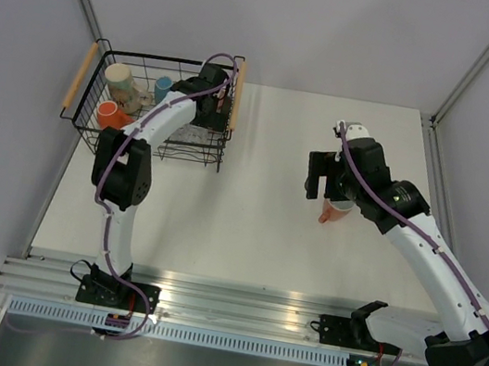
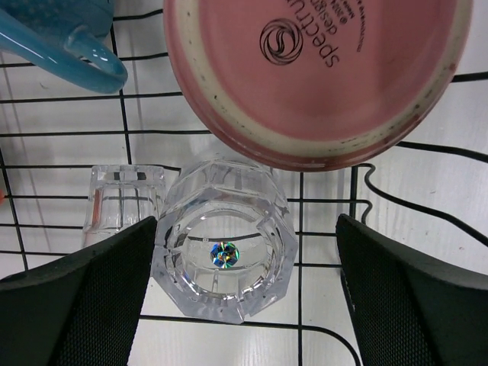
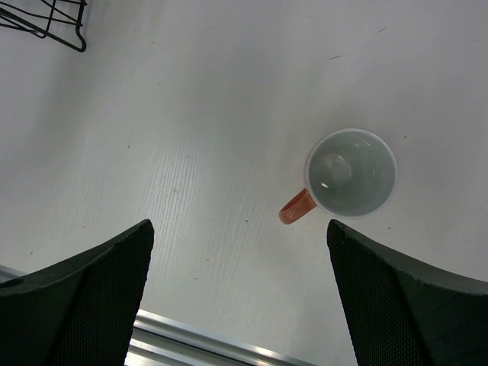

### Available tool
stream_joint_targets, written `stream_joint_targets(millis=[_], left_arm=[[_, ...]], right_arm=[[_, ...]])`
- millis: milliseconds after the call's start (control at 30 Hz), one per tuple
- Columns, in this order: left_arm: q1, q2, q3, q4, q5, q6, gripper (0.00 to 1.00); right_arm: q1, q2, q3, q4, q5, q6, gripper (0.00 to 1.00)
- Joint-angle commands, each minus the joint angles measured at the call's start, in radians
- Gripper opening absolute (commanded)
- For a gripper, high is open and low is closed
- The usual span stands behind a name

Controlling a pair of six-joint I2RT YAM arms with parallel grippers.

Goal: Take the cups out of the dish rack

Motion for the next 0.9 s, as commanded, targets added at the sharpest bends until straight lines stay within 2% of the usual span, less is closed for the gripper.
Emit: stream_joint_targets(millis=[0, 233, 333, 367, 433, 467, 500, 533, 633, 867], left_arm=[[-0.007, 0.025, -0.007, -0.04, -0.075, 0.033, 1.0], [-0.007, 0.061, -0.003, -0.048, -0.066, 0.027, 0.96], [-0.007, 0.058, -0.004, -0.048, -0.065, 0.027, 0.84], [-0.007, 0.058, -0.003, -0.05, -0.063, 0.026, 0.71], [-0.007, 0.051, 0.0, -0.053, -0.062, 0.021, 0.54], [-0.007, 0.048, 0.002, -0.057, -0.069, 0.02, 0.39], [-0.007, 0.045, 0.005, -0.059, -0.074, 0.02, 0.3], [-0.01, 0.023, 0.012, -0.076, -0.089, 0.003, 0.04], [-0.018, 0.003, 0.023, -0.096, -0.111, -0.011, 0.02], [-0.027, -0.182, 0.014, -0.117, -0.192, -0.077, 0.02]], right_arm=[[0.004, -0.008, -0.008, 0.026, 0.022, 0.001, 0.98], [0.005, -0.013, -0.026, 0.034, 0.032, 0.006, 0.98], [0.004, -0.014, -0.034, 0.034, 0.038, 0.006, 0.98], [0.005, -0.014, -0.035, 0.037, 0.038, 0.006, 0.98], [0.004, -0.014, -0.035, 0.037, 0.039, 0.007, 0.98], [0.005, -0.014, -0.035, 0.037, 0.039, 0.009, 0.98], [0.005, -0.016, -0.035, 0.037, 0.042, 0.009, 0.98], [0.005, -0.019, -0.04, 0.038, 0.045, 0.01, 0.98], [0.005, -0.019, -0.04, 0.041, 0.047, 0.01, 0.98], [0.005, -0.066, -0.083, 0.13, 0.015, 0.033, 0.98]])
